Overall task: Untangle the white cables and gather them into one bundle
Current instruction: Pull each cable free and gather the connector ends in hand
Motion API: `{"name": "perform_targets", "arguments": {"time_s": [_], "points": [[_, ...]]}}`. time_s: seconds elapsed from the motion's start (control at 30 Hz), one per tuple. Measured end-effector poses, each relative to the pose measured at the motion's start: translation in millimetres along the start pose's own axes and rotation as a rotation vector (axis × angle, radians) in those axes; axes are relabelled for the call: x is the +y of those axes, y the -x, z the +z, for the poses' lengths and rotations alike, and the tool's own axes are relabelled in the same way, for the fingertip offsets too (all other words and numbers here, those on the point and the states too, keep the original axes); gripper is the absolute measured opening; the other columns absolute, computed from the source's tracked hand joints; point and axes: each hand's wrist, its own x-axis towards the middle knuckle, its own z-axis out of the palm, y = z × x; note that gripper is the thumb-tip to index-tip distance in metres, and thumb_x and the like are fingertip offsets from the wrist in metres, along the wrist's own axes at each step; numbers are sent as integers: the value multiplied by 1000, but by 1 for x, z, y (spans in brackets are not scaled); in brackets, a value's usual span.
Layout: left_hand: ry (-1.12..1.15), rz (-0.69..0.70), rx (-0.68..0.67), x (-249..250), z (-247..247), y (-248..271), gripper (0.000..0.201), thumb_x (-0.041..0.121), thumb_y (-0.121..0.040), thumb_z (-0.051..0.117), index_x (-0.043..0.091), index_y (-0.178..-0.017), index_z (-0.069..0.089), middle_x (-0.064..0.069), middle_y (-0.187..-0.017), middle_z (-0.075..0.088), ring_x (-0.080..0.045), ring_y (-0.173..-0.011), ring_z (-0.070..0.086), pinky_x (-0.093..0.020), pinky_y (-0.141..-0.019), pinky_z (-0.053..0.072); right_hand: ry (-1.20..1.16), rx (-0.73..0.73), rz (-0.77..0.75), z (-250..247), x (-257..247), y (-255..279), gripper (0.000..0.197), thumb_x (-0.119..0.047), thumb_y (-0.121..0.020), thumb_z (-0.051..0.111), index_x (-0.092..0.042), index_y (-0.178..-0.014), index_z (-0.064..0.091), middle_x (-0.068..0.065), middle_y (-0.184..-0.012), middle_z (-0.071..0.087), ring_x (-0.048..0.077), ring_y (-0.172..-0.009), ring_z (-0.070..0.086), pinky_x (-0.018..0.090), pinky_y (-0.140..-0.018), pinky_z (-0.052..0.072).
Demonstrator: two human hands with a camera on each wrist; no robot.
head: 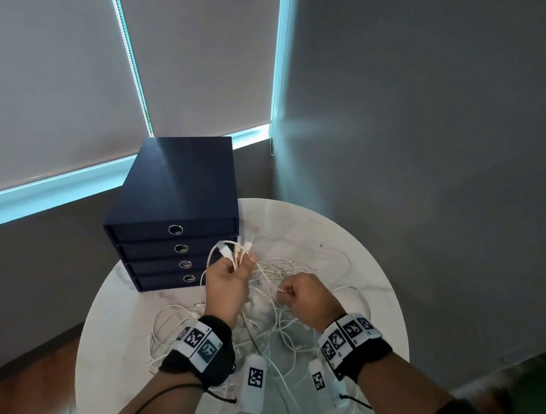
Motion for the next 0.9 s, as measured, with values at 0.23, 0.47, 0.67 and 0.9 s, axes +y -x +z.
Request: {"name": "perform_targets", "arguments": {"time_s": [0.23, 0.47, 0.67, 0.9], "points": [[145, 20, 110, 9, -20, -15, 40, 18, -93, 70, 21, -61, 45, 9, -47, 36, -9, -42, 26, -23, -45, 24, 10, 12, 304, -12, 70, 15, 39, -14, -86, 61, -19, -49, 49, -7, -50, 54, 5, -47, 50, 16, -47, 38], [47, -54, 106, -12, -20, -9, 42, 17, -92, 71, 18, -59, 44, 6, -47, 38, -12, -43, 28, -26, -49, 26, -720, 709, 243, -81, 39, -17, 5, -3, -91, 60, -3, -87, 64, 11, -62, 65, 21, -50, 63, 32, -53, 53], [17, -112, 84, -17, -14, -4, 38, 15, -91, 71, 15, -63, 44, 2, -49, 34, -11, -41, 27, -21, -44, 25, -716, 827, 87, -112, 11, -19, 11, 2, -87, 61, -8, -85, 65, 13, -67, 63, 21, -59, 63, 33, -63, 57], [-6, -124, 80, -13, -13, -5, 38, 15, -92, 70, 16, -63, 46, 4, -48, 36, -12, -42, 28, -22, -45, 25, -879, 708, 132, -111, 7, -11, 16, -13, -95, 59, -9, -79, 57, 19, -83, 68, 31, -66, 70, 38, -66, 59]]}}
